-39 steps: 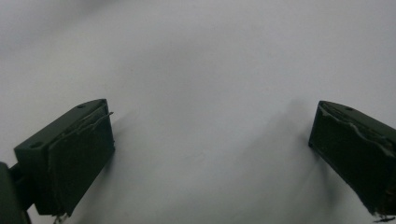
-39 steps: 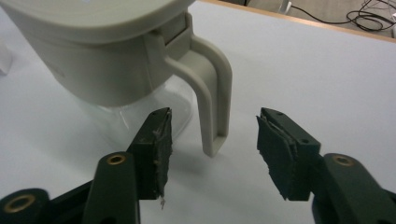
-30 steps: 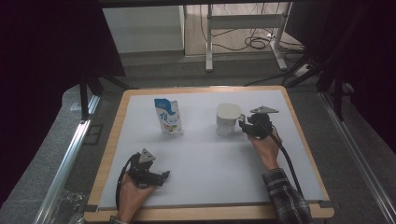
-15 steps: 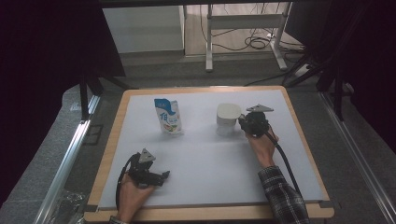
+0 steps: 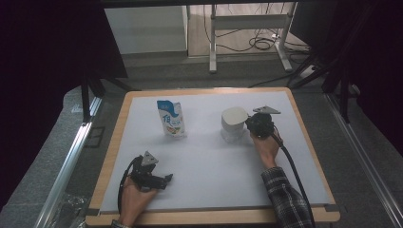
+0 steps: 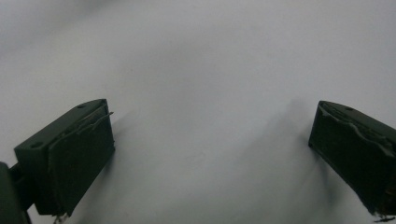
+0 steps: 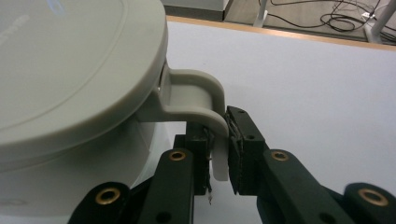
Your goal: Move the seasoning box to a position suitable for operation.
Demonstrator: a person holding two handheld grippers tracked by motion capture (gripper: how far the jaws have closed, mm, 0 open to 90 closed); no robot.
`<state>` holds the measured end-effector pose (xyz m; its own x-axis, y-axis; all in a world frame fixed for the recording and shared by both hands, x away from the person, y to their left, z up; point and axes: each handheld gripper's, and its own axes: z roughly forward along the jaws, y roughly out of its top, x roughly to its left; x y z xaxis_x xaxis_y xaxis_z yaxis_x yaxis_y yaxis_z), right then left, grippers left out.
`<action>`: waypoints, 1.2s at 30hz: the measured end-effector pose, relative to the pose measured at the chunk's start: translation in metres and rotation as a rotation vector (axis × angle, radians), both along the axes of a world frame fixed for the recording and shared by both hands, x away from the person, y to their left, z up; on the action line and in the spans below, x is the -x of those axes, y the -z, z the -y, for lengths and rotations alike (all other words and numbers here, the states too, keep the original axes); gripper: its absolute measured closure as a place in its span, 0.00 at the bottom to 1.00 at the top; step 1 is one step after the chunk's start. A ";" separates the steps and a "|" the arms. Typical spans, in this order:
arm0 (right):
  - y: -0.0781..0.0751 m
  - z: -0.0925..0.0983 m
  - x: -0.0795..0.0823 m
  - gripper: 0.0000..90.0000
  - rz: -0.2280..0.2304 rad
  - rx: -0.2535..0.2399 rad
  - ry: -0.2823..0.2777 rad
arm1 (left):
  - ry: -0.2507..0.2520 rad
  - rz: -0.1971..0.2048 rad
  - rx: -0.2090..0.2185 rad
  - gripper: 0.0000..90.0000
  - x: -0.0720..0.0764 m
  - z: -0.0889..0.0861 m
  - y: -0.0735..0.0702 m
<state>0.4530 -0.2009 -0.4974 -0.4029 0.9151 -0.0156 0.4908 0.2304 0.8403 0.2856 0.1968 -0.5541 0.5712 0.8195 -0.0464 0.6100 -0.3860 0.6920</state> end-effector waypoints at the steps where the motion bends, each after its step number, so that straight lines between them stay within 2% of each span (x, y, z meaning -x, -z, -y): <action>1: 0.000 -0.001 0.000 0.89 0.005 0.005 0.002 | 0.000 0.000 0.000 0.00 0.000 0.000 0.000; 10: 0.000 0.000 0.001 0.89 0.009 0.009 -0.005 | 0.000 0.000 0.000 0.00 0.000 0.000 0.000; 23: -0.007 0.000 0.007 0.88 0.003 -0.015 -0.027 | 0.000 0.000 0.000 0.00 0.000 0.000 0.000; 27: -0.012 0.000 0.013 0.89 -0.007 -0.046 -0.040 | 0.000 0.000 0.000 0.00 0.000 0.000 0.000; 36: -0.023 0.004 0.031 0.89 0.007 -0.068 -0.075 | -0.001 0.000 0.001 0.00 0.000 0.000 0.000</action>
